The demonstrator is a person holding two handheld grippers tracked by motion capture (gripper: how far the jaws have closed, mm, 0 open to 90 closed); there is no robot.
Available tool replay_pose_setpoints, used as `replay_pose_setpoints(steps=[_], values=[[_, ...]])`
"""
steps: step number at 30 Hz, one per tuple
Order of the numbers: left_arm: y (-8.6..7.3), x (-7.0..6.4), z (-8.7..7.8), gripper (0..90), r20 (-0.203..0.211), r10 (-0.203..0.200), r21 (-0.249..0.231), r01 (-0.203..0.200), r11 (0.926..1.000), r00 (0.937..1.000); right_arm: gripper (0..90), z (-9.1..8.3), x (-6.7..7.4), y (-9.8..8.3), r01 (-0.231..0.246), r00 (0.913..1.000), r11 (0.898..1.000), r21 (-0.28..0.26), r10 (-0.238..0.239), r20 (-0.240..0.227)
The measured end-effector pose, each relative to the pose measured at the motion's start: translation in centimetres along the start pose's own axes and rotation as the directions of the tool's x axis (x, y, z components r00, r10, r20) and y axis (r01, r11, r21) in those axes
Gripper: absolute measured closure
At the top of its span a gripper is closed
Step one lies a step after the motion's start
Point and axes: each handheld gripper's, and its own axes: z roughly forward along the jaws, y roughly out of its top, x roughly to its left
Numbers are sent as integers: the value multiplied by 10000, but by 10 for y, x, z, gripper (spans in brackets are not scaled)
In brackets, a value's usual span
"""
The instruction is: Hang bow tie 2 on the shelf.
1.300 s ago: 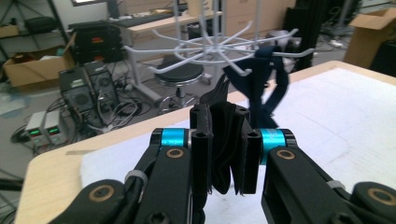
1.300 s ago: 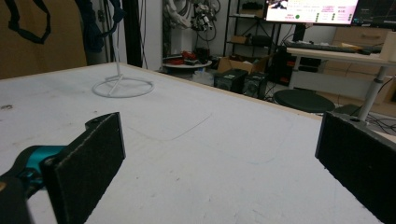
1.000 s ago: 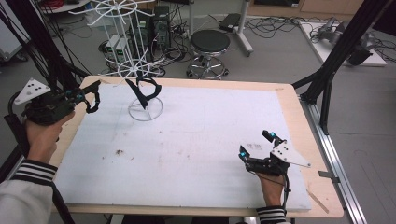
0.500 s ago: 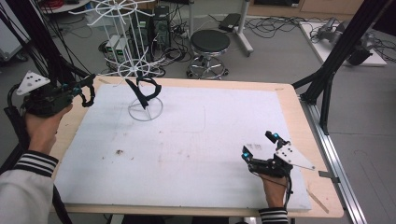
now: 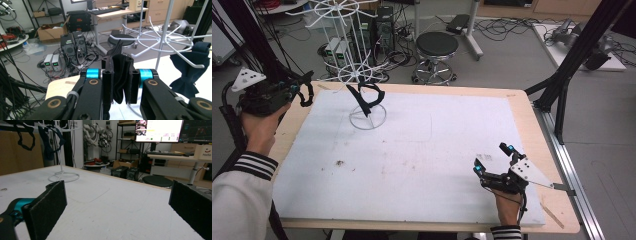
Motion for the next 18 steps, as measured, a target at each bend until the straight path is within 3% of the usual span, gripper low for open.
replay_pose_setpoints(steps=[18], values=[[13, -16, 16, 797, 188, 172, -92, -170, 9998, 9997, 8, 4, 3, -16, -209, 9997, 9998, -70, 208, -142]])
